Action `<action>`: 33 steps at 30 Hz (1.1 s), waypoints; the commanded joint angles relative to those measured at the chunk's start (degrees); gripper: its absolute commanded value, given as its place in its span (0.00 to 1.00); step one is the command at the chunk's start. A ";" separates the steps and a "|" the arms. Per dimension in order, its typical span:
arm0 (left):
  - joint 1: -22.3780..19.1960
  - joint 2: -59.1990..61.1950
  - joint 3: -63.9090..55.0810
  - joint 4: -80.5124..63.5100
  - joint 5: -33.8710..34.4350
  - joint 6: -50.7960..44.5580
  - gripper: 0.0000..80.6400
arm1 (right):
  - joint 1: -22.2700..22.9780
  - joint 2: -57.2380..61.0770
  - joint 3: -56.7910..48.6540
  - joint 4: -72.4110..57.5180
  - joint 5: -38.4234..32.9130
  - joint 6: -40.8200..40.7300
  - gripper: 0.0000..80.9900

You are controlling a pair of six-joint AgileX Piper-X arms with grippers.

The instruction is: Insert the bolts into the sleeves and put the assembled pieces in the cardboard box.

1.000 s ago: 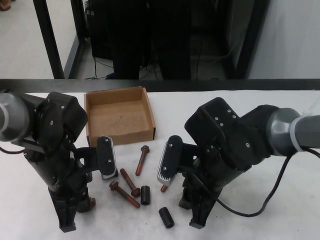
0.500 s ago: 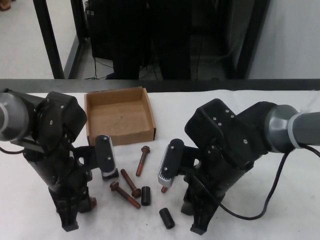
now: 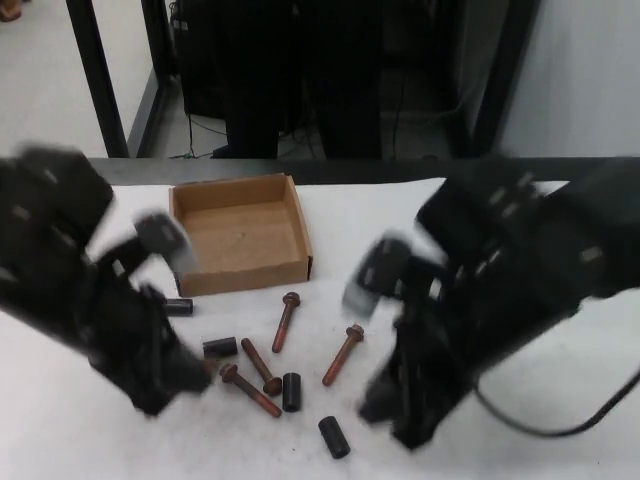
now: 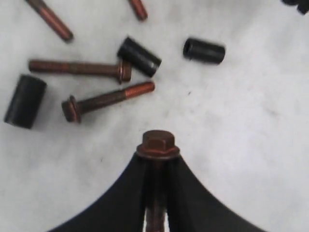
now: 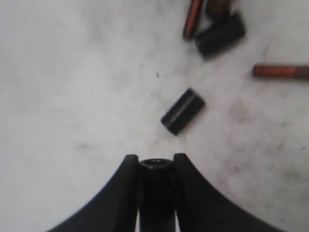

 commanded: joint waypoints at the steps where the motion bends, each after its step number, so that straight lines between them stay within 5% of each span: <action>1: 0.16 -10.59 -0.28 -1.15 5.25 -5.96 0.01 | 0.16 -8.84 -0.42 -6.22 -1.44 6.74 0.00; 11: 0.16 -35.77 11.63 -26.99 8.06 -37.22 0.01 | 0.16 -24.53 2.41 -13.39 -1.44 15.52 0.00; 23: -0.19 -54.53 40.49 -70.63 2.60 -81.56 0.01 | 4.36 -43.28 28.52 -43.08 -1.96 38.13 0.00; 33: -11.48 -53.15 51.29 -85.30 -6.97 -93.00 0.01 | 16.38 -36.59 37.80 -55.65 -0.94 46.35 0.00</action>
